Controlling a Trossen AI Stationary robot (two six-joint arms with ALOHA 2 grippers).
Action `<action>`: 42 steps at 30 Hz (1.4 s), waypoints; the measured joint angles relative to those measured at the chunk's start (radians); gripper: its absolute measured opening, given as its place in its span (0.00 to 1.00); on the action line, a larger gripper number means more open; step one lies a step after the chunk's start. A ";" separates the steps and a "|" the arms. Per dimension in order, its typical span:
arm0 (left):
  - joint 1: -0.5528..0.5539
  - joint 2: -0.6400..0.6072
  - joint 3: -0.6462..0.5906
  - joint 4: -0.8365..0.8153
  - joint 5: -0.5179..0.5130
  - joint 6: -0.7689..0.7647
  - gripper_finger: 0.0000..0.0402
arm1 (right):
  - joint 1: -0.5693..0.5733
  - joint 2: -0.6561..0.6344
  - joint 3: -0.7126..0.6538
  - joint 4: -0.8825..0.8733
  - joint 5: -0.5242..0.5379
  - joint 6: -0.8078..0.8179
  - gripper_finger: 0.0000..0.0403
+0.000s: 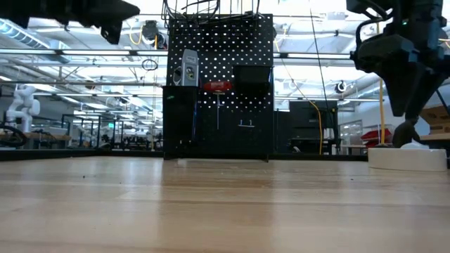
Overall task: Hang tools onto peg board
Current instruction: Hang the white tape on the peg board
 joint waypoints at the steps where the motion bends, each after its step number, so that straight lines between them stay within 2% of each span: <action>1: -0.002 0.008 -0.008 0.001 0.000 0.000 0.00 | -0.005 -0.003 0.000 -0.001 0.000 -0.001 0.42; 8: -0.036 0.068 -0.012 0.000 0.021 0.000 0.00 | -0.027 -0.007 0.000 0.007 0.004 -0.057 0.44; 18: -0.126 0.177 -0.012 0.024 0.026 -0.003 0.00 | -0.041 -0.004 0.000 0.012 0.008 -0.070 0.64; 21: -0.137 0.215 -0.012 0.043 0.003 0.000 0.00 | -0.055 0.013 0.000 0.006 0.049 -0.073 0.67; 24: -0.137 0.247 -0.012 0.063 -0.012 0.001 0.00 | -0.075 0.035 0.000 -0.006 0.104 -0.074 0.67; 27: -0.137 0.276 -0.012 0.070 -0.010 -0.024 0.00 | -0.105 0.055 -0.004 -0.009 0.113 -0.113 0.66; 35: -0.137 0.349 -0.012 0.070 0.026 -0.050 0.00 | -0.239 0.064 -0.126 0.082 0.059 -0.241 0.63; 42: -0.137 0.367 -0.012 0.070 0.027 -0.048 0.00 | -0.311 0.063 -0.201 0.200 0.027 -0.329 0.63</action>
